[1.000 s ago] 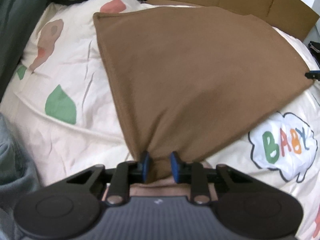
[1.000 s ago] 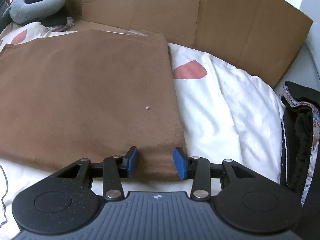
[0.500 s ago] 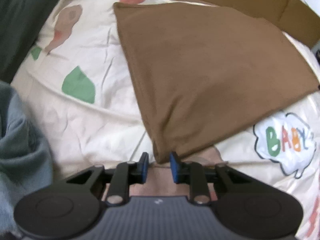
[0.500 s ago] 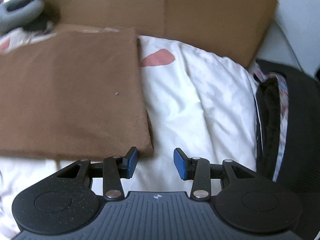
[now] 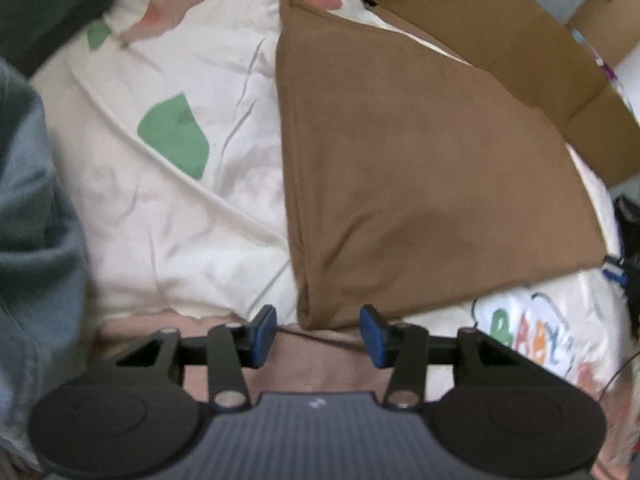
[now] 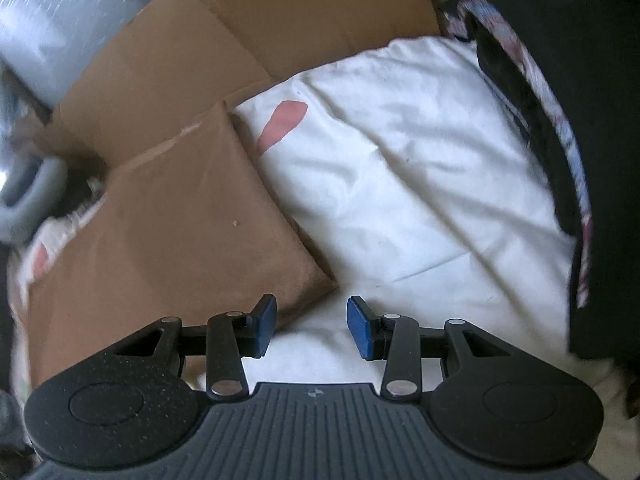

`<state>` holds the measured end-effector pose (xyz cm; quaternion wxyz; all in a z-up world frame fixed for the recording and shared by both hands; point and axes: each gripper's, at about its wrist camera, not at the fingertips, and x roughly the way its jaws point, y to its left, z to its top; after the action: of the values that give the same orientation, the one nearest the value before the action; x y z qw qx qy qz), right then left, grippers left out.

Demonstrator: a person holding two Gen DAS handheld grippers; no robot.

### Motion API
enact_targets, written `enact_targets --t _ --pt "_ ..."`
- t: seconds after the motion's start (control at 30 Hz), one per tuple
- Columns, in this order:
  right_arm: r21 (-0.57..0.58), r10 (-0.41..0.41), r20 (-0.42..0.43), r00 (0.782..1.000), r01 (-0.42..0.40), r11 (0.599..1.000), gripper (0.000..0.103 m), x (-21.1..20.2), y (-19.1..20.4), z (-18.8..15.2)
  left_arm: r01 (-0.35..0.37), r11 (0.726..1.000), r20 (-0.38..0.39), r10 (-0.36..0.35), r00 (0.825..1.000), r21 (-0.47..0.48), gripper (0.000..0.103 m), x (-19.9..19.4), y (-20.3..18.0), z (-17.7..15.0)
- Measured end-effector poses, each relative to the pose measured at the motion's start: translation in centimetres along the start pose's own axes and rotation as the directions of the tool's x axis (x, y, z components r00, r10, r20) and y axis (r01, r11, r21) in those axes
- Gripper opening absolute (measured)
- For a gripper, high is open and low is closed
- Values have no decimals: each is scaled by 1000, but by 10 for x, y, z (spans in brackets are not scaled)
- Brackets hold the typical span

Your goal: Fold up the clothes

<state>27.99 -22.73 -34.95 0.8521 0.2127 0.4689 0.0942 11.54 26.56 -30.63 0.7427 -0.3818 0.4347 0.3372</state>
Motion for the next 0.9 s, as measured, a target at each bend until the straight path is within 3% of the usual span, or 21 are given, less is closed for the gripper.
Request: enact_targets --t 0.17,0.33,0.47,0.67,0.7,0.77,0.8,0.9 --pt "155 88 -10 996 -86 984 46 13 -13 -2 81 984 -16 -85 996 -160 49 13 19 1" --pt "254 148 15 989 -147 956 46 22 -22 -3 170 951 6 -174 985 -257 50 19 33 0" --pt "312 185 36 982 -186 932 45 28 -29 -1 234 923 7 -244 970 -305 50 25 39 -1" --pt "390 231 66 971 -238 890 45 35 -37 -1 277 894 34 -284 958 -352 49 29 43 -4" --pt "397 233 67 970 -240 886 44 36 -38 -1 275 893 38 -280 959 -356 43 29 44 -5" --pt "402 226 59 972 -230 886 15 39 -38 1 265 895 35 -271 962 -360 23 29 44 -6" --pt "403 222 55 974 -225 887 13 40 -38 1 263 893 29 -272 962 -364 9 30 46 -7" --pt "379 212 54 976 -216 900 7 38 -36 3 270 888 40 -276 960 -373 8 27 49 -11"
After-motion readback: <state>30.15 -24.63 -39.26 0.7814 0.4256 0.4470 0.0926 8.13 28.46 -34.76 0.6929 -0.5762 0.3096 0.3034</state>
